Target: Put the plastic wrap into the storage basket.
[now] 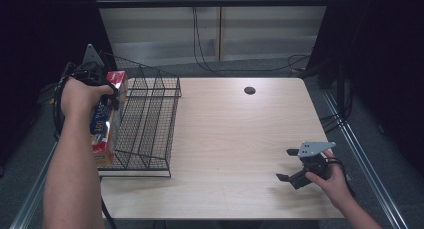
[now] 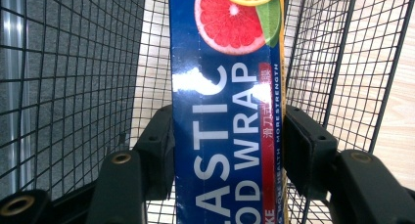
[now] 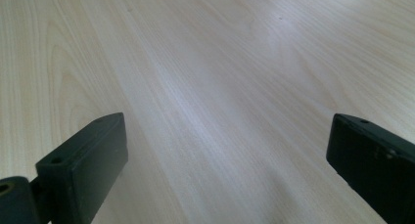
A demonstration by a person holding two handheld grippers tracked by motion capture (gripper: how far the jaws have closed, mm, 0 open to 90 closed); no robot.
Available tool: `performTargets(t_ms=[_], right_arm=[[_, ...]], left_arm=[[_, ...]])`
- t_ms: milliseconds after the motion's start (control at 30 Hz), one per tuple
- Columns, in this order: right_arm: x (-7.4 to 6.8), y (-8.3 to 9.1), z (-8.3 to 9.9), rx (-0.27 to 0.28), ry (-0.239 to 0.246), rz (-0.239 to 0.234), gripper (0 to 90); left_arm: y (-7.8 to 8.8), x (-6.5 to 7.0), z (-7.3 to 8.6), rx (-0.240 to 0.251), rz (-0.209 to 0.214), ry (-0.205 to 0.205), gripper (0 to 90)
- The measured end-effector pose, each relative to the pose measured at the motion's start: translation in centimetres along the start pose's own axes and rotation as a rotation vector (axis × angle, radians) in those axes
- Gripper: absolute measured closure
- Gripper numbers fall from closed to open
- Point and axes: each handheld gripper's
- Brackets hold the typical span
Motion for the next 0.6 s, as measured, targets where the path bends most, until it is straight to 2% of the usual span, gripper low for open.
performTargets(t_ms=[67, 167, 333, 433, 467, 500, 533, 567, 600], right_arm=[[0.0, 0.0, 0.0, 0.000, 0.000, 0.000, 1.7], [0.0, 0.0, 0.0, 0.000, 0.000, 0.000, 1.7], [0.0, 0.0, 0.0, 0.000, 0.000, 0.002, 1.7], [0.0, 0.0, 0.0, -0.002, 0.002, -0.006, 1.7], [0.0, 0.0, 0.0, -0.001, 0.005, -0.003, 1.7], [0.0, 0.0, 0.0, -0.002, 0.004, -0.002, 1.7], [0.0, 0.0, 0.0, -0.002, 0.004, -0.002, 1.7], [0.0, 0.0, 0.0, -0.002, 0.004, -0.002, 1.7], [0.0, 0.0, 0.0, -0.002, 0.005, -0.001, 1.7]], left_arm=[[0.0, -0.1, 0.0, 0.001, -0.007, -0.002, 44.7], [-0.2, 0.0, 0.0, 0.010, -0.011, 0.016, 44.6], [-0.3, -0.3, 0.0, 0.005, -0.002, 0.018, 44.3], [-0.6, -0.3, -0.1, 0.010, -0.017, 0.021, 43.9], [-0.8, -0.4, 0.0, 0.029, -0.020, 0.033, 43.9], [-0.7, -0.6, -0.1, -0.005, -0.011, 0.016, 43.8], [-0.9, -0.6, -0.1, 0.024, -0.011, 0.045, 43.8], [-0.8, -0.9, -0.2, -0.009, -0.010, 0.017, 43.8], [-1.1, -0.8, -0.1, 0.004, -0.009, 0.038, 43.6]])
Point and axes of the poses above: each handheld gripper's, and its own axes: y roughly backward along the jaws, z roughly out of its underside, x roughly to its right, and after that the axes turned 5 degrees about y, right-handed
